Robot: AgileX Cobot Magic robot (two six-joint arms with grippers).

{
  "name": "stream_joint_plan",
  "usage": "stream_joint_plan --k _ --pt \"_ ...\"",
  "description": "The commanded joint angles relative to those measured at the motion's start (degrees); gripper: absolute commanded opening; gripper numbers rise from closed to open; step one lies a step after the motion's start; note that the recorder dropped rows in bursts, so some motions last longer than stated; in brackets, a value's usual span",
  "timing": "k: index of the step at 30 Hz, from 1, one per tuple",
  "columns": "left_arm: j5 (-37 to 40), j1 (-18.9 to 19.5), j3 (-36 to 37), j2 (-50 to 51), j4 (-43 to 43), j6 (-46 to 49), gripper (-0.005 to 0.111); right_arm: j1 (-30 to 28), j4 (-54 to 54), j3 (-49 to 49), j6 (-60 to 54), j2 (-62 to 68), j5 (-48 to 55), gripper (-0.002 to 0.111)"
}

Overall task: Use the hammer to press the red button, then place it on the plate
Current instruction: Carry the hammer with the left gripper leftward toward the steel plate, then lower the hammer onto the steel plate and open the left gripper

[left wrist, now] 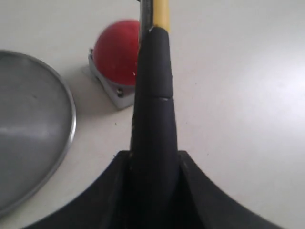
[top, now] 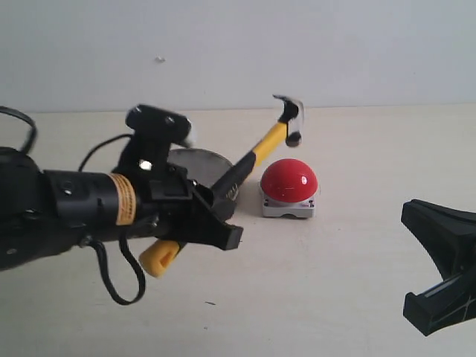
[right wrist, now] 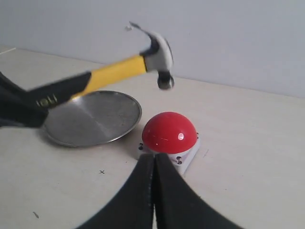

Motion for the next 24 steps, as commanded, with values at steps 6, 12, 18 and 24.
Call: stream_joint_plan --k 6,12,18,24 --pt "-10.0 0.8 7.4 -18.9 -3.4 2.0 0.000 0.0 -3.2 1.0 -0.5 -0.9 -0.5 0.000" --pt "-20.8 2.7 17.2 -22.9 -12.1 7.2 0.000 0.0 -9.6 4.4 4.7 -5.1 -4.4 0.000" --pt "-26.5 7.9 21.7 -20.3 -13.1 6.6 0.000 0.0 -24.1 5.2 14.4 -12.3 -7.6 0.000" --pt "-31.4 10.6 21.1 -13.5 -12.0 1.9 0.000 0.0 -22.7 5.2 12.7 -14.8 -5.3 0.000"
